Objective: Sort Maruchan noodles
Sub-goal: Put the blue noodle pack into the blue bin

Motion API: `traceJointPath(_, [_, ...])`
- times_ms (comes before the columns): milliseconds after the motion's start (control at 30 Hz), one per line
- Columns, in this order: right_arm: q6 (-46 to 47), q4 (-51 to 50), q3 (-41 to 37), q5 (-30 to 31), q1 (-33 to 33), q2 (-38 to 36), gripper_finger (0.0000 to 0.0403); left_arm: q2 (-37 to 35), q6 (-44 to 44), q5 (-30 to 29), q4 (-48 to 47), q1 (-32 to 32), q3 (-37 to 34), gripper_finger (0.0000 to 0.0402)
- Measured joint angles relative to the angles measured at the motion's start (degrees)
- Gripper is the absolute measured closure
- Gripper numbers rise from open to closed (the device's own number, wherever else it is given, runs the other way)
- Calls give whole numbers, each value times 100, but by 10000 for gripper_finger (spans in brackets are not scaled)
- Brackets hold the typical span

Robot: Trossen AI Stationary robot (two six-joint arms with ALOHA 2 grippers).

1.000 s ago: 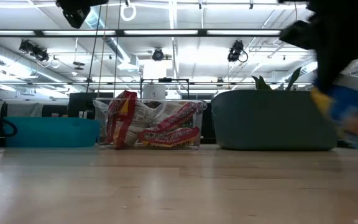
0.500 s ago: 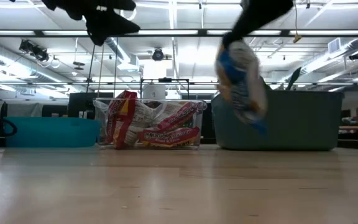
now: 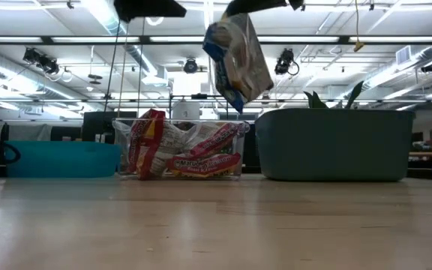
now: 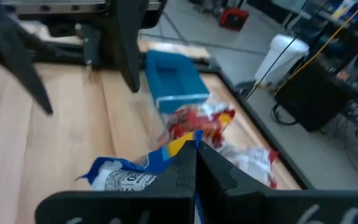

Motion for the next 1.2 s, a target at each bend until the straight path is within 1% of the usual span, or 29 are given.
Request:
traceJointPath(100, [-174,175,0,142,-61,0,396,225,-396,-315,-888,-9,593,124])
traceJointPath(200, [-188,185,0,187,-143,0,396,474,-534,-428,-1300,-1,939,124])
traceJointPath(367, [-188,275,0,191,-223,1,396,750,-548,-410,-1289,48,1101,119])
traceJointPath(533, [-211,352,0,181,-261,2,396,806,-665,-414,-1266,205,1101,95])
traceJointPath(733, [-223,389,0,99,-253,4,396,849,-901,-142,-1228,409,1100,87])
traceJointPath(867, [-228,478,0,-240,-253,4,396,961,-1147,67,-1143,590,1099,87])
traceJointPath(1033, [-330,692,0,-638,-255,7,396,1070,-1160,211,-1160,776,1097,87])
traceJointPath(1200, [-374,817,-2,-1166,-255,11,396,1146,-1131,444,-1096,881,1095,87])
